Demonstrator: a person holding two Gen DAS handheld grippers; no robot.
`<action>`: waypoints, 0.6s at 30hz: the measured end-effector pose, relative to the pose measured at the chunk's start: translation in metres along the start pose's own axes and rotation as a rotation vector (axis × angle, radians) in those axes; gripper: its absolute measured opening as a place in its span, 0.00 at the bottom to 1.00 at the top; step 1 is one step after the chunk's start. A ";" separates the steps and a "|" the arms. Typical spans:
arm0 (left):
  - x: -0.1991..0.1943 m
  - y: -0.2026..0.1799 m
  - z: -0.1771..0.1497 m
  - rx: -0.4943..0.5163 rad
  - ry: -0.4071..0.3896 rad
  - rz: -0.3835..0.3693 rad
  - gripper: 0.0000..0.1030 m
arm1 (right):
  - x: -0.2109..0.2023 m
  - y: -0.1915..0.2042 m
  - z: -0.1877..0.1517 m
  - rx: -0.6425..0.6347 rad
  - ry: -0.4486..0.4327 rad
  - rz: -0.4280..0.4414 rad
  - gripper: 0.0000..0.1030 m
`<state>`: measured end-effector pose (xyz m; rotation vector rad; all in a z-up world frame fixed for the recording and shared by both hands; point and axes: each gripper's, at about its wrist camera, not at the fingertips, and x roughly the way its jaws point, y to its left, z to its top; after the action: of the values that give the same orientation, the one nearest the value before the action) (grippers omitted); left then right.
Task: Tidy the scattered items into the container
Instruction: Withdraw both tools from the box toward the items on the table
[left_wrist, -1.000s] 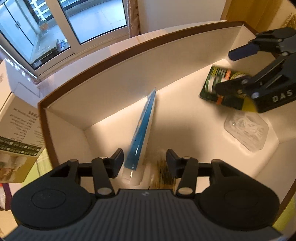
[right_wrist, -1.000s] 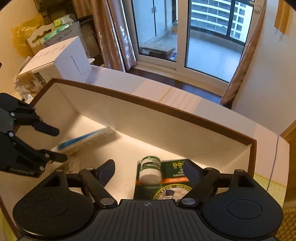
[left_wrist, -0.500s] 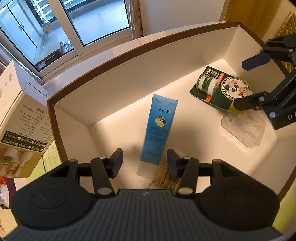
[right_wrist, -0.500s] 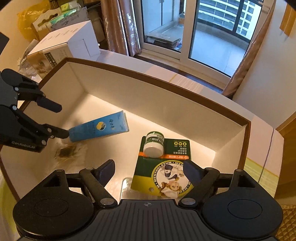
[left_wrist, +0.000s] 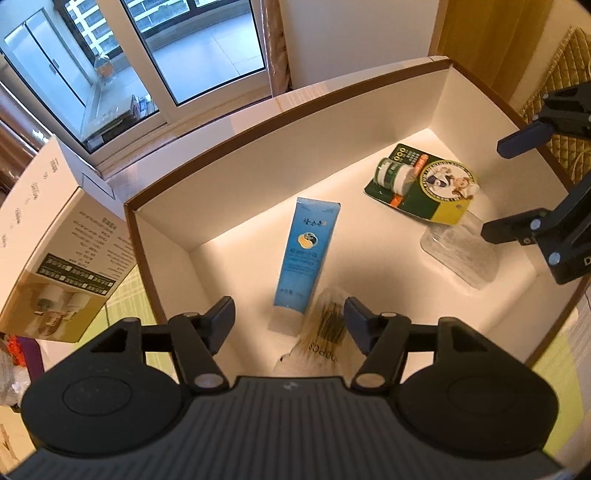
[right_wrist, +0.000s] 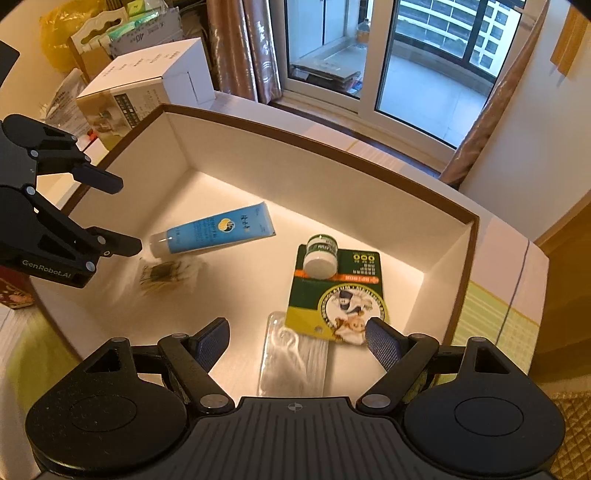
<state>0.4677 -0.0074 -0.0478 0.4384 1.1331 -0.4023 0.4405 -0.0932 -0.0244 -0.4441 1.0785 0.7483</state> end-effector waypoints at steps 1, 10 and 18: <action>-0.004 -0.002 -0.002 -0.002 -0.003 0.001 0.61 | -0.004 0.002 -0.002 0.002 -0.003 -0.002 0.84; -0.046 -0.018 -0.018 0.004 -0.061 0.045 0.77 | -0.044 0.017 -0.022 0.023 -0.056 -0.013 0.84; -0.080 -0.037 -0.039 0.019 -0.109 0.078 0.82 | -0.075 0.030 -0.044 0.049 -0.100 -0.028 0.97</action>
<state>0.3890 -0.0110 0.0071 0.4704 1.0039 -0.3651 0.3715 -0.1261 0.0257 -0.3751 0.9927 0.7110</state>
